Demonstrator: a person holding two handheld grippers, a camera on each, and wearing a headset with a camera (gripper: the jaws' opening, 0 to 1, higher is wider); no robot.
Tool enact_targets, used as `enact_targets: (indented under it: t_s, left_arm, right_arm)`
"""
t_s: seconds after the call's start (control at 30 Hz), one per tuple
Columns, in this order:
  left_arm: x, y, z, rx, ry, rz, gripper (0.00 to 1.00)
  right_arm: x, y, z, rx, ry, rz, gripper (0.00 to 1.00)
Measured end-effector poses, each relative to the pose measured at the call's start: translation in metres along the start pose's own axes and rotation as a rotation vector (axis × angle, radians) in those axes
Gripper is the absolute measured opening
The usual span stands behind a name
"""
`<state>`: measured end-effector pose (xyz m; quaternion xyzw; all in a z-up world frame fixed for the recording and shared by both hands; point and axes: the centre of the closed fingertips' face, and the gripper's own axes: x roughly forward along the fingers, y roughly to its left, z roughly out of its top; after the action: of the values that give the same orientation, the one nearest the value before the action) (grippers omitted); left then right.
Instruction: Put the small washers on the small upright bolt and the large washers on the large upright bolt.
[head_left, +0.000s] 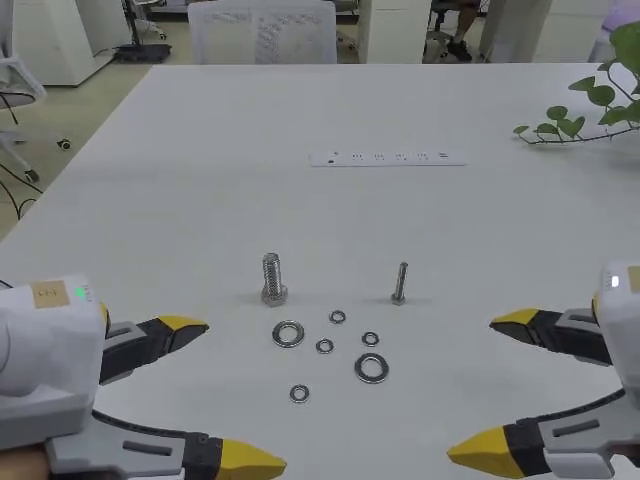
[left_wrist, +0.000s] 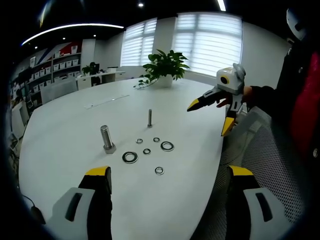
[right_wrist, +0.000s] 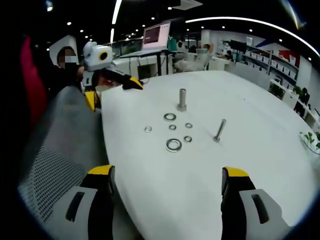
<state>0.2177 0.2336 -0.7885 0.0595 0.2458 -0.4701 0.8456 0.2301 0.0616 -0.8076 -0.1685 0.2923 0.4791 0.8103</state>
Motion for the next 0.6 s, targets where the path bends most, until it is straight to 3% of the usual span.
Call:
enact_targets:
  t_s: [0.6]
  left_arm:
    - [0.0001,-0.0002,0.0005,0.003,0.000,0.001,0.95]
  right_arm:
    - [0.0009,0.0001,-0.0026,-0.004,0.016,0.006,0.88]
